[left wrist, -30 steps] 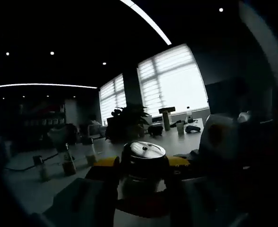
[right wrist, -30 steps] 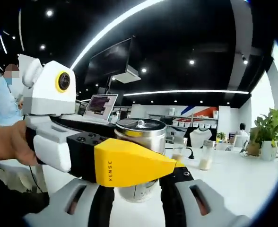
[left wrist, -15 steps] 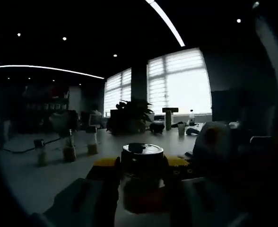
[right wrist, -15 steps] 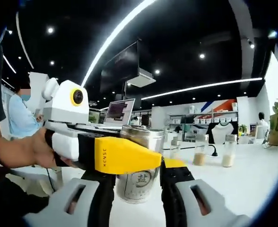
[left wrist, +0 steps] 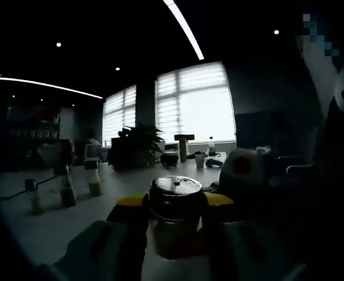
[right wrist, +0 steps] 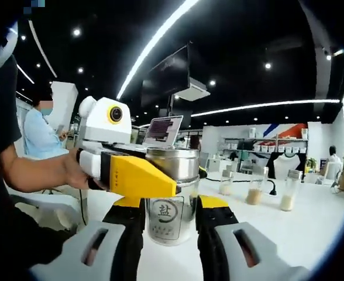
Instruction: Rotate the seasoning bottle until the label or dispensing opening points toward the visible target arrow and the bottle remains upright within the marked orientation range
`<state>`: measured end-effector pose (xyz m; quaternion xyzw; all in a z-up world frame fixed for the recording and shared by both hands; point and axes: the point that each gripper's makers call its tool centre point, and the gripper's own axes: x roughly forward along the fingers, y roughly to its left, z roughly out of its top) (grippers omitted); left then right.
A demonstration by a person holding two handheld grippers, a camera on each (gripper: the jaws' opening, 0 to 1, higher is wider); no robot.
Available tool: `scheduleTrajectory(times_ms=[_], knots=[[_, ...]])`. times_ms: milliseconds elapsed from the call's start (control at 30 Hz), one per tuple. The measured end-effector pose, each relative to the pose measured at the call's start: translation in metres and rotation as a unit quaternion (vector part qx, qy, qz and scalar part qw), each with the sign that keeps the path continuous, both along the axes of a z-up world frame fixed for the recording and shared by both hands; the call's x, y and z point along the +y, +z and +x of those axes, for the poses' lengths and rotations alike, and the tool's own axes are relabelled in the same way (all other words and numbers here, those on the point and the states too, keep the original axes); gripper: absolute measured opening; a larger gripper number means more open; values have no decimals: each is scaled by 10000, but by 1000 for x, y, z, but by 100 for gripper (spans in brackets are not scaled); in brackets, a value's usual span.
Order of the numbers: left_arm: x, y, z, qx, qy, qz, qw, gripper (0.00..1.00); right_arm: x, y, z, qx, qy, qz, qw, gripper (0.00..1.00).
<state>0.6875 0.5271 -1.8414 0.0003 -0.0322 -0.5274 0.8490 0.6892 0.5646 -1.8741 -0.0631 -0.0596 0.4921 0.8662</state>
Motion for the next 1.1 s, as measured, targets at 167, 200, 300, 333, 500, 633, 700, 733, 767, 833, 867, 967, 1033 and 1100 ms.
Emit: scheduleTrajectory(times_ms=[167,200,300,333,500,633,700,733,767,833,867,967,1033,1100], knots=[[3,3,7,-220,370,-32,9991,36,-5,3,10,-266,-455,-37,9986,31],[3,3,7,-235,411,-33,9989,36,-6,3,11,-299,-527,-46,9981,31],[4,3,12,-121,731,-171,9971,36,-8,3,16,-261,-752,-1,9968,31],[4,4,13,-56,869,-240,9959,36,-9,5,20,-26,-936,324,9951,32],[6,4,18,-159,1375,-175,9902,35,-9,8,24,-9,-1181,503,9917,32],[8,0,14,-20,1014,-107,9948,35,-4,8,16,220,-502,693,9961,32],[8,0,12,45,846,-143,9963,35,-2,9,13,292,-260,753,9964,32],[8,-3,3,-41,482,79,9988,35,0,5,4,228,105,458,9986,32],[9,-4,3,-46,443,110,9989,35,1,4,2,197,136,410,9989,32],[11,-4,2,98,309,34,9995,35,1,2,-1,180,272,378,9988,32],[11,-4,1,125,278,-10,9995,35,2,2,-1,211,305,398,9985,32],[12,-3,0,205,188,-144,9995,35,2,2,-3,303,405,457,9977,32],[15,-4,-2,294,-12,-221,9993,35,6,1,-7,294,397,343,9982,32],[17,-3,-1,356,-18,-273,9990,35,6,2,-6,147,232,256,9993,32]])
